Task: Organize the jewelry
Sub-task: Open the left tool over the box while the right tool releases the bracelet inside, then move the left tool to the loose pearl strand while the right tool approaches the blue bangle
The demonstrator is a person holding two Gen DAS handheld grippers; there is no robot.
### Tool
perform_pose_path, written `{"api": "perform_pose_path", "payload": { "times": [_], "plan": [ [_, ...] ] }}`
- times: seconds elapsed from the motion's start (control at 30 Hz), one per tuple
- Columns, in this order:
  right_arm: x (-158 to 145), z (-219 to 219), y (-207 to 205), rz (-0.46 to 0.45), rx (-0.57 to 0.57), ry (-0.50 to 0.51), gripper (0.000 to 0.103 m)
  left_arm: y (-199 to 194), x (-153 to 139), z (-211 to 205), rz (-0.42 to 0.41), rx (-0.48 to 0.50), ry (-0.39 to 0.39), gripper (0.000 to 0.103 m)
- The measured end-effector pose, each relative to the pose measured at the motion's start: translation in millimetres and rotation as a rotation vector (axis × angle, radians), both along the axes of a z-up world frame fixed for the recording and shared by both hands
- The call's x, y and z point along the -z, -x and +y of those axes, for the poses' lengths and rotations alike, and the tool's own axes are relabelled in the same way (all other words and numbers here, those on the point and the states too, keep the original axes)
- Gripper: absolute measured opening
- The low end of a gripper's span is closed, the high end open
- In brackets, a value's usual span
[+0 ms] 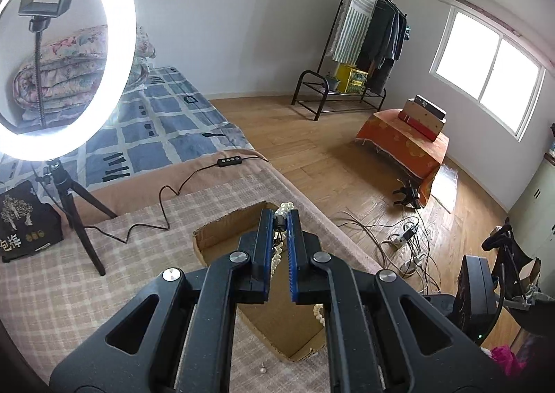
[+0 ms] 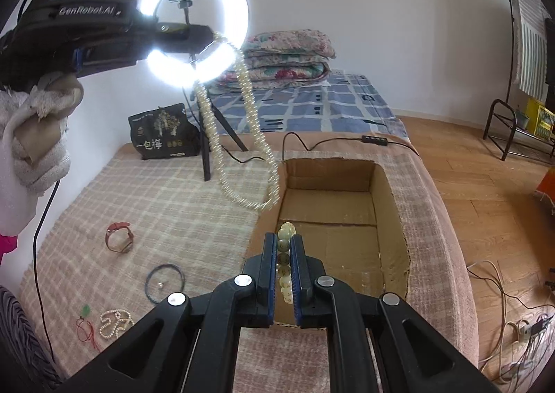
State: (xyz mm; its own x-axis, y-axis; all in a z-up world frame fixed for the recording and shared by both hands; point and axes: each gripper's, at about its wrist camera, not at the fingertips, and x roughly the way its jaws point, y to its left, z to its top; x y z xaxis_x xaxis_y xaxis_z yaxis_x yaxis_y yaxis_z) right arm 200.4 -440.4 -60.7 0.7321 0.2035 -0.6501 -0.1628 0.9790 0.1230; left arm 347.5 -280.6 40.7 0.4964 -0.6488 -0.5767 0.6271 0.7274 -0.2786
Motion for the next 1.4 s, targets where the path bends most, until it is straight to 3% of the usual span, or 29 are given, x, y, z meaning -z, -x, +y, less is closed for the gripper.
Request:
{"api": "perform_pose_path", "payload": {
  "times": [0.5, 0.73, 0.8, 0.87, 0.9, 0.97, 1.07, 1.17, 1.4],
  "plan": [
    [30.1, -25.9, -15.6, 0.075, 0.044, -0.016, 0.005, -35.2, 49.4, -53.0, 0.082, -0.012, -0.056, 0.005],
    [34.0, -26.1, -18.7, 0.086, 0.036, -0.014, 0.008, -41.4, 56.8, -59.5, 0.108, -0.008, -0.07, 0.006],
    [32.8, -25.0, -18.2, 0.081, 0.038, -0.011, 0.022, -41.2, 55.4, -59.3, 0.104, -0.013, -0.072, 0.011],
    [31.9, -22.0, -18.0, 0.08, 0.044, 0.007, 0.042, -41.2, 53.4, -57.7, 0.107, -0.019, -0.066, 0.041],
    [30.8, -20.2, -17.3, 0.076, 0.047, 0.019, 0.047, -39.9, 52.1, -55.9, 0.099, -0.024, -0.06, 0.044],
    [28.1, -17.5, -15.6, 0.063, 0.054, 0.037, 0.07, -37.4, 49.5, -53.8, 0.088, -0.026, -0.062, 0.045],
    [21.2, -12.9, -12.2, 0.036, 0.065, 0.06, 0.084, -33.9, 45.6, -50.5, 0.079, -0.028, -0.071, 0.045],
    [15.1, -10.3, -9.8, 0.023, 0.074, 0.068, 0.09, -30.5, 40.2, -46.3, 0.075, -0.033, -0.07, 0.045],
    [3.5, -0.5, -3.2, 0.021, 0.072, 0.097, 0.091, -16.5, 24.0, -32.2, 0.052, -0.042, -0.074, 0.045]
  ]
}}
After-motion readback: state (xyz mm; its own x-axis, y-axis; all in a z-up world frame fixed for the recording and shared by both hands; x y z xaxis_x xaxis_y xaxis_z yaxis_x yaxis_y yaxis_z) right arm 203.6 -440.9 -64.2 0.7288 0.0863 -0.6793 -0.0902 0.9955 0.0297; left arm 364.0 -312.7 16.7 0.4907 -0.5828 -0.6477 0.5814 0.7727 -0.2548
